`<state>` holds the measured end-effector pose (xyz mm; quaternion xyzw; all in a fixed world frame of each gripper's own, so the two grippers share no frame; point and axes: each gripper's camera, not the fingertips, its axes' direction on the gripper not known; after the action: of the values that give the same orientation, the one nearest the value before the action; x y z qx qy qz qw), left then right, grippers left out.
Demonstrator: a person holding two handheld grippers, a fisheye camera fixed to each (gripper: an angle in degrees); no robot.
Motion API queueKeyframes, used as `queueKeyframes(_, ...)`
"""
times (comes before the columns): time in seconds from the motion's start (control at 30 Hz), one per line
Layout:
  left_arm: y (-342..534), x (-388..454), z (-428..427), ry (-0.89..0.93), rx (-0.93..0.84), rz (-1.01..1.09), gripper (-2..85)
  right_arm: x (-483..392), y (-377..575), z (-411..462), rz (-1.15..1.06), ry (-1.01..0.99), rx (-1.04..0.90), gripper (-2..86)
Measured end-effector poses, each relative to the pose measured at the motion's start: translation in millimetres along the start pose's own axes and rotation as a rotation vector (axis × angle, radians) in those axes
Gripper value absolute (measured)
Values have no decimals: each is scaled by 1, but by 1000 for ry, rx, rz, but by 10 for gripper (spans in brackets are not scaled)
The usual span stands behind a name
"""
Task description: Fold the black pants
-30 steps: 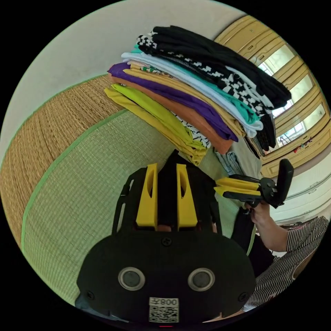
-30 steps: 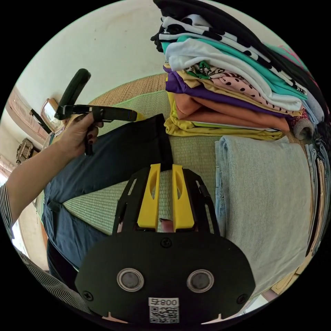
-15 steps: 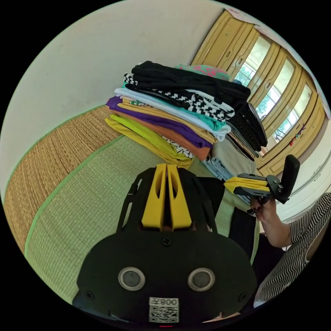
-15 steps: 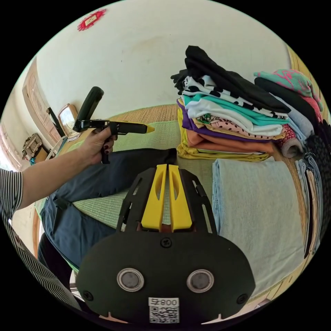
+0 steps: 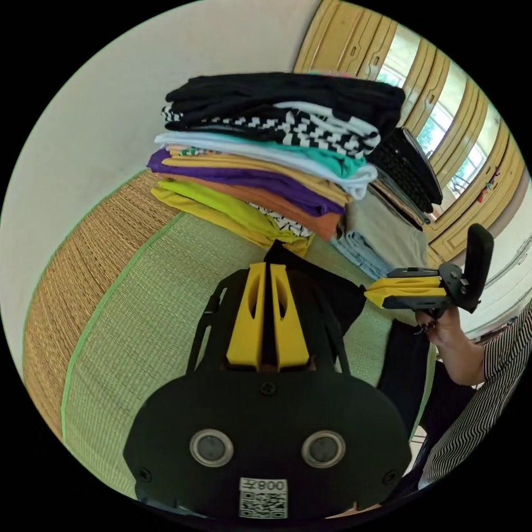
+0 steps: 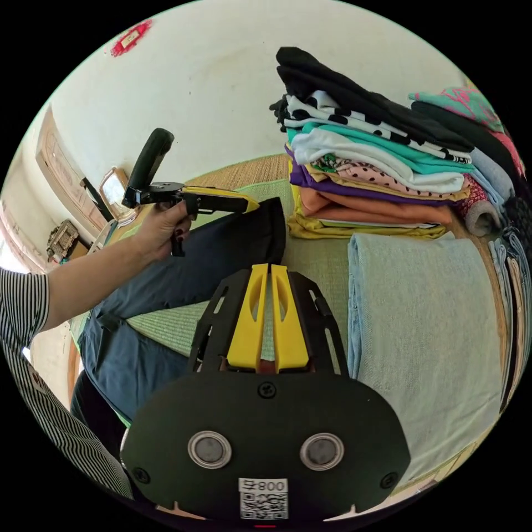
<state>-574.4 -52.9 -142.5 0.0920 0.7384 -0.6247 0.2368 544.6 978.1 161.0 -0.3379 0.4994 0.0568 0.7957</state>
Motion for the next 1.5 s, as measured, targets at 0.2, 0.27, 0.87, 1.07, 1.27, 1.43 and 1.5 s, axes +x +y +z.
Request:
queueKeyframes(0.2,-24,6,16,13,-8,-50,20,17,2,2,23,61,-8,6)
queueKeyframes(0.27,-29,5,37,8,-80,-69,23,28,2,16,50,79,-60,5)
queueKeyframes(0.87,56,168,52,348,-292,191,85,28,126,-78,164,103,-331,57)
queueKeyframes(1.07,84,194,59,201,-346,182,35,11,134,-66,161,133,-385,50)
queueKeyframes(1.27,119,203,42,190,-346,163,10,-8,123,-69,92,173,-423,12)
queueKeyframes(1.43,152,205,16,241,-277,169,8,-20,117,-101,86,134,-351,2)
queueKeyframes(1.5,167,205,21,226,-305,182,9,-20,117,-100,98,139,-366,1)
